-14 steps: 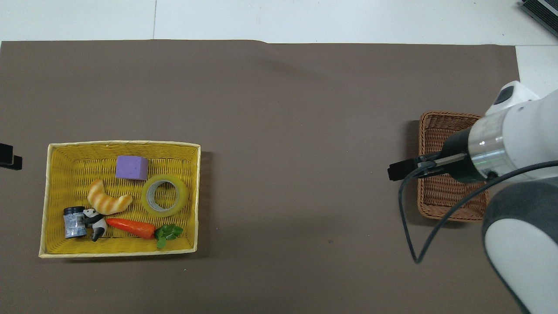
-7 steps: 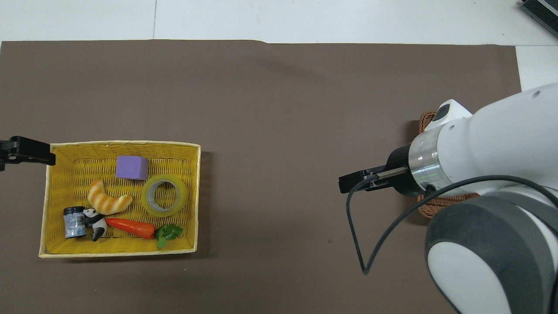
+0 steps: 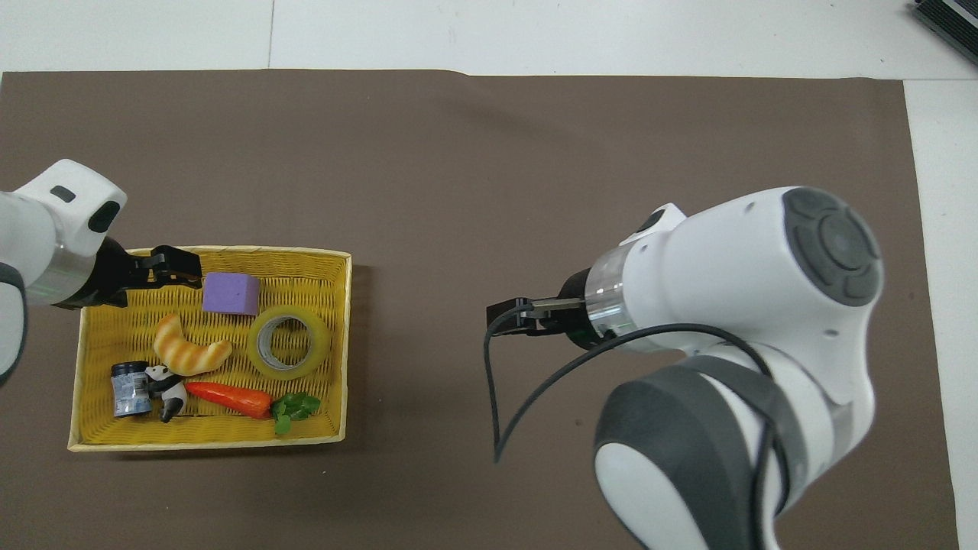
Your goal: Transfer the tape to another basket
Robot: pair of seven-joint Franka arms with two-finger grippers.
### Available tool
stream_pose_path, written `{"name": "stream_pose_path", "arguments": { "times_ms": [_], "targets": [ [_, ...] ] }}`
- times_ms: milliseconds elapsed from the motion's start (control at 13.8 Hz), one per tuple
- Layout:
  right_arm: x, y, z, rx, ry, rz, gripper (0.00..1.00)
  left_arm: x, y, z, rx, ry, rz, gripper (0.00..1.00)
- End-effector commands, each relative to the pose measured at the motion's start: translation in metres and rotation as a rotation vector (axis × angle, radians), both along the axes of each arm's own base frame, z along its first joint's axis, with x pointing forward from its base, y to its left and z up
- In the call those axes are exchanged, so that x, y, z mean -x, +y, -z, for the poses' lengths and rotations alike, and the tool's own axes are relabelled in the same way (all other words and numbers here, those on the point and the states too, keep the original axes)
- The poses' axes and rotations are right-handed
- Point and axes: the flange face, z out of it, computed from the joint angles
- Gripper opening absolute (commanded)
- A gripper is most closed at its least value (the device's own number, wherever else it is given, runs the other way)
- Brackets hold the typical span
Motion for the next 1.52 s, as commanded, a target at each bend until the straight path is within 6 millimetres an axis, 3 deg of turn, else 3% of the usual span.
{"name": "stream_pose_path", "arguments": {
  "times_ms": [0, 145, 218, 363, 508, 653, 870, 943, 1016, 1088, 1233, 1451],
  "targets": [
    [0.001, 0.024, 0.020, -0.014, 0.011, 0.013, 1.00, 0.016, -0.014, 0.047, 0.012, 0.000, -0.069, 1.00],
    [0.008, 0.035, 0.028, -0.011, 0.019, 0.029, 1.00, 0.018, -0.038, 0.089, -0.002, 0.025, -0.080, 0.99],
    [0.011, 0.040, 0.030, -0.014, 0.012, 0.039, 1.00, 0.020, -0.045, 0.100, -0.005, 0.025, -0.088, 0.93],
    [0.011, 0.042, 0.030, -0.018, 0.007, 0.057, 1.00, 0.028, -0.046, 0.116, -0.009, 0.037, -0.088, 0.86],
    [0.013, 0.045, 0.038, -0.011, 0.017, 0.057, 1.00, 0.038, -0.044, 0.132, -0.013, 0.052, -0.088, 0.66],
    [0.024, 0.069, 0.050, -0.011, 0.015, 0.046, 1.00, 0.044, -0.042, 0.146, -0.013, 0.049, -0.091, 0.54],
    [0.023, 0.069, 0.050, -0.012, 0.013, 0.047, 1.00, 0.056, -0.049, 0.167, -0.012, 0.032, -0.072, 0.39],
    [0.023, 0.069, 0.051, -0.011, 0.015, 0.047, 1.00, 0.057, -0.049, 0.168, -0.012, 0.032, -0.067, 0.31],
    [0.023, 0.069, 0.051, -0.011, 0.015, 0.049, 1.00, 0.057, -0.049, 0.168, -0.012, 0.034, -0.053, 0.07],
    [0.023, 0.069, 0.051, -0.010, 0.016, 0.048, 1.00, 0.056, -0.049, 0.167, -0.011, 0.036, -0.041, 0.00],
    [0.022, 0.069, 0.051, -0.010, 0.016, 0.050, 1.00, 0.050, -0.049, 0.158, -0.009, 0.034, -0.029, 0.00],
    [0.016, 0.072, 0.048, -0.022, 0.027, 0.135, 1.00, 0.026, -0.052, 0.105, -0.009, 0.056, -0.029, 0.00]
  ]
}}
